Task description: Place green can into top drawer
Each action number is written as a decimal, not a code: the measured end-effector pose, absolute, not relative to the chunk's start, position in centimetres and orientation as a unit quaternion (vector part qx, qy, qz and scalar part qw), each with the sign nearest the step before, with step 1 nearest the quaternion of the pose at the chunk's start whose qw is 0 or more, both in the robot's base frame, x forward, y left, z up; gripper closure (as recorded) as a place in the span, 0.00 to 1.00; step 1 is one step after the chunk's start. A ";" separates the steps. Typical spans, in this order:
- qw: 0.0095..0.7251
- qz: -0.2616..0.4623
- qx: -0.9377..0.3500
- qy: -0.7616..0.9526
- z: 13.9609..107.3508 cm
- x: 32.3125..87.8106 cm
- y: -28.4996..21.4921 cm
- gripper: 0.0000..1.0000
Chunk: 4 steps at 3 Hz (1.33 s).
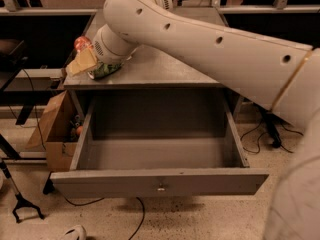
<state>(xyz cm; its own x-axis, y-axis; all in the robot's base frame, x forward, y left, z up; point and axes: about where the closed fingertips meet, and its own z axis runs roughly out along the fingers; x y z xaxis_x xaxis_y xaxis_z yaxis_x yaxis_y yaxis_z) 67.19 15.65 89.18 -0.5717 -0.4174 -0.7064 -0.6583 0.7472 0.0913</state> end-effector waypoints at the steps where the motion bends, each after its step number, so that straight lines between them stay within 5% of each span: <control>1: 0.361 0.166 -0.320 0.860 88.8 70.0 17.2 0.00; 3: 0.393 0.139 -0.298 0.859 88.0 72.2 13.6 0.00; 4: 0.392 0.146 -0.314 0.852 85.9 73.5 17.7 0.00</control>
Offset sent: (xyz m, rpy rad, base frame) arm 0.0625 -0.0264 0.0005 -0.0723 -0.1579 -0.0851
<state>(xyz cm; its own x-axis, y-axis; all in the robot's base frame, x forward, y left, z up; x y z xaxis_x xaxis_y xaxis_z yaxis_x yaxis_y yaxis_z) 73.55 17.72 85.88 -0.4947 -0.4215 -0.7600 -0.6500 0.7599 0.0017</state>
